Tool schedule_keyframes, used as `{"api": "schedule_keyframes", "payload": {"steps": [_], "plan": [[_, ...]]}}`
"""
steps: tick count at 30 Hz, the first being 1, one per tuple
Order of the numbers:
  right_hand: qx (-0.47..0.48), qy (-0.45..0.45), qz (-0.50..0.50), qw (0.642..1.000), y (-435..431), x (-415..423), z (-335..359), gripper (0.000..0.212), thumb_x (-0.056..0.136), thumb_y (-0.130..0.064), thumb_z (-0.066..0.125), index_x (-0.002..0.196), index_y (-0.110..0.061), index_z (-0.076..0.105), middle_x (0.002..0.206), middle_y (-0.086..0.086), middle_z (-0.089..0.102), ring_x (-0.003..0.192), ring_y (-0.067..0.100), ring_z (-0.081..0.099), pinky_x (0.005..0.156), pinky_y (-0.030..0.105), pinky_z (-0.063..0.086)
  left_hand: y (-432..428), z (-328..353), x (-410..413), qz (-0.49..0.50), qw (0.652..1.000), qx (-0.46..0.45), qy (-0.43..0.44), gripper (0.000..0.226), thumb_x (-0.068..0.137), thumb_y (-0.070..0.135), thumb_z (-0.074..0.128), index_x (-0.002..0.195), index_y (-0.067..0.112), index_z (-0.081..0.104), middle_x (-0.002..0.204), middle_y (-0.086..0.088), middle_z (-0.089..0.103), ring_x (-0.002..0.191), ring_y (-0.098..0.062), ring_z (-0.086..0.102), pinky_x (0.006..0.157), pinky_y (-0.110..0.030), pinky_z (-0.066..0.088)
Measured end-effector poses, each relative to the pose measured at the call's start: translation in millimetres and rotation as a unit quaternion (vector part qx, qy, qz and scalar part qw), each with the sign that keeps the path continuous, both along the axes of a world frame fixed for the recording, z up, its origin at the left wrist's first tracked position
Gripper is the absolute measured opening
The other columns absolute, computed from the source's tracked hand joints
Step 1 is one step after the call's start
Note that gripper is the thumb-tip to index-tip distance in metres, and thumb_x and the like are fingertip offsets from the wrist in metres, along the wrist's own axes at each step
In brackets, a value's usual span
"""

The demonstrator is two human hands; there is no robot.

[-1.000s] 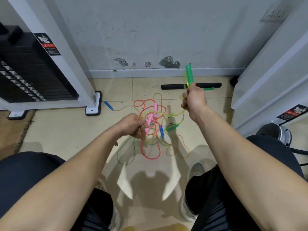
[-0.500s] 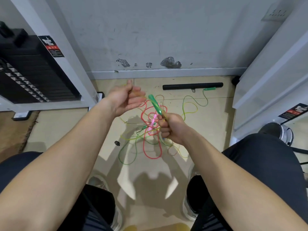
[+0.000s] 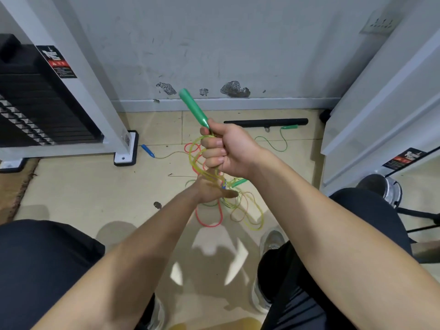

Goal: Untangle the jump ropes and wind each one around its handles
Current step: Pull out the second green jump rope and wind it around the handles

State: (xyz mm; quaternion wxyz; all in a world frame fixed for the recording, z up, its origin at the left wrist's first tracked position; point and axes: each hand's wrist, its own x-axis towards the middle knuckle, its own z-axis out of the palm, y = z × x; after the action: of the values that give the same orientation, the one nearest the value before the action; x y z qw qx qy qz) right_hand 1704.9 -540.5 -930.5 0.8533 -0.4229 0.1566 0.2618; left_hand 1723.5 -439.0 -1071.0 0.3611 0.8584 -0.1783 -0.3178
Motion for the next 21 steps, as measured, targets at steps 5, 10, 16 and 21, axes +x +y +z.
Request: {"api": "schedule_keyframes", "payload": {"steps": [5, 10, 16, 21], "plan": [[0.024, -0.056, -0.053, 0.997, -18, 8, 19, 0.035, 0.108, -0.037, 0.034, 0.079, -0.019, 0.044, 0.046, -0.010, 0.024, 0.034, 0.004, 0.018, 0.042, 0.020, 0.010, -12, -21, -1, -0.027, 0.998, 0.052, 0.012, 0.044, 0.090, 0.060, 0.056, 0.070, 0.025, 0.074, 0.092, 0.001, 0.074, 0.092, -0.020, 0.066, 0.092, -0.035, 0.048], [-0.340, -0.150, -0.185, 0.910, -61, 20, -1, 0.036, 0.109, -0.034, 0.036, 0.082, -0.021, 0.055, 0.060, -0.009, 0.034, 0.045, 0.005, 0.026, 0.045, 0.022, 0.022, 34, -6, 3, 0.075, 0.991, 0.031, 0.104, 0.056, 0.105, 0.045, 0.042, 0.061, 0.011, 0.050, 0.055, -0.007, 0.059, 0.070, -0.031, 0.069, 0.078, -0.040, 0.057], [-0.546, -0.123, -0.127, 0.819, -71, 10, -79, 0.029, 0.106, -0.026, 0.041, 0.081, -0.022, 0.053, 0.069, -0.004, 0.052, 0.057, 0.008, 0.044, 0.055, 0.026, 0.034, 50, 89, 18, 0.046, 0.973, -0.078, 0.212, 0.045, 0.104, 0.029, 0.048, 0.061, 0.018, 0.042, 0.054, 0.000, 0.035, 0.069, -0.031, 0.055, 0.073, -0.047, 0.061], [-0.365, -0.096, -0.085, 0.922, -31, -11, -109, 0.021, 0.108, -0.017, 0.042, 0.095, -0.008, 0.057, 0.082, 0.009, 0.069, 0.060, 0.015, 0.066, 0.055, 0.023, 0.051, 36, 140, 23, 0.070, 0.929, -0.237, 0.276, 0.019, 0.097, 0.025, 0.052, 0.081, 0.016, 0.056, 0.071, -0.003, 0.048, 0.061, -0.016, 0.058, 0.065, -0.048, 0.060]]}}
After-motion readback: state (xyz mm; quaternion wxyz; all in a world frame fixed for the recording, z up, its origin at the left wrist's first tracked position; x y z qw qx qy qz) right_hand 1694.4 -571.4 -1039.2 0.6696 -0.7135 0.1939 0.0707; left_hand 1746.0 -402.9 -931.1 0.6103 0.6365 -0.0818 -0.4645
